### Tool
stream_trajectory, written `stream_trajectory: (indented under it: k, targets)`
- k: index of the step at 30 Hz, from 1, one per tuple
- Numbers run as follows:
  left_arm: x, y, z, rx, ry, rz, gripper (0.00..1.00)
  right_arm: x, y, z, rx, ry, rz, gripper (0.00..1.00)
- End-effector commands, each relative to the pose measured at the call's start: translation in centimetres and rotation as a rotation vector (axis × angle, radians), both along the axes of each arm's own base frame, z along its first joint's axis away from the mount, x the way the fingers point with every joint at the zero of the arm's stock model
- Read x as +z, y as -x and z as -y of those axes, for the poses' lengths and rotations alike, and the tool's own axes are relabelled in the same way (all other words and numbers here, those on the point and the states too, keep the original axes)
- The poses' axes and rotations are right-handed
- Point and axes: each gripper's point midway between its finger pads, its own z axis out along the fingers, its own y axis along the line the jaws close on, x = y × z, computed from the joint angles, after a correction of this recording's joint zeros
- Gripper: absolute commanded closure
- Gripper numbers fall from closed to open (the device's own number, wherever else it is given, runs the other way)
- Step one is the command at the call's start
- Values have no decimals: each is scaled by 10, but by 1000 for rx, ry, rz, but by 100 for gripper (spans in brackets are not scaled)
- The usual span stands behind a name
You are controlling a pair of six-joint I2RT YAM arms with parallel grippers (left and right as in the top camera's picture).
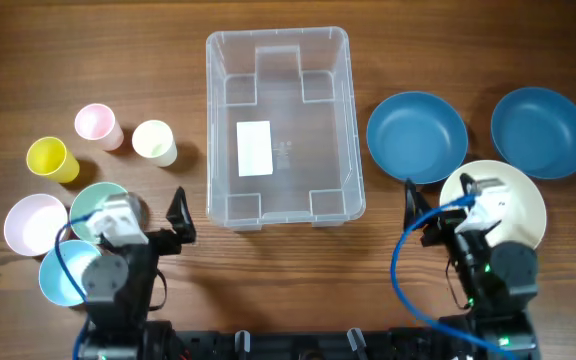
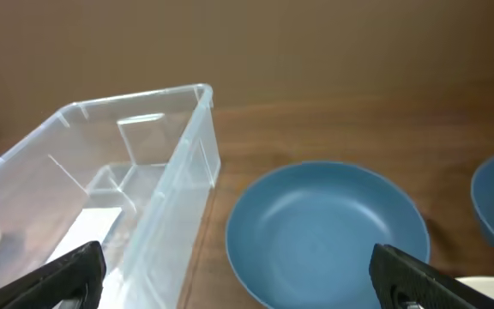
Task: Pack container
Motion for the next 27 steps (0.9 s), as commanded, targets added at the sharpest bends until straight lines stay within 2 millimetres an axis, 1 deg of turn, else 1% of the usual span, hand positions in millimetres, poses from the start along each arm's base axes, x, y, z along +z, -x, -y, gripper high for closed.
stream_trajectory:
  k: [1,3,4,6,7,8,10,12,14,15,17,18,20,22,23,25,27]
  targets:
    - [48,-20,1,11,63,-58,0,25,-17,2,-16,21,-104,0]
    - [69,-38,5,-8,69,-125,0,29,-29,1,-15,35,-266,0]
    - [73,-44,6,-14,73,-196,0,32,-35,1,-10,51,-346,0]
    - [66,-51,6,-8,73,-342,0,37,-48,3,-9,73,-485,0]
    - [59,-55,6,-5,73,-433,0,39,-57,9,-29,73,-582,0]
    - [53,-59,7,-5,74,-491,0,38,-65,16,-47,67,-664,0]
    - [44,-67,13,-35,93,-553,0,41,-80,19,13,46,-766,0]
    - [36,-72,16,-51,104,-583,0,41,-98,35,1,61,-794,0]
    - [31,-74,16,-49,105,-597,0,34,-115,63,-119,37,-786,0]
    - [30,-74,16,-48,105,-601,0,24,-124,82,-180,31,-798,0]
    - [31,-76,15,-46,103,-596,0,5,-132,97,-207,18,-839,0]
    - [32,-77,15,-46,103,-589,0,-9,-134,102,-209,17,-876,0]
    - [33,-79,15,-47,102,-579,0,-39,-139,106,-200,30,-952,1]
    - [33,-79,15,-47,102,-580,0,-77,-143,107,-192,22,-1050,4]
    - [33,-79,15,-47,102,-580,0,-89,-143,108,-189,19,-1082,5]
    - [33,-79,15,-47,102,-580,0,-109,-141,113,-215,34,-1133,6]
    - [32,-79,15,-46,102,-585,0,-123,-141,116,-225,43,-1165,6]
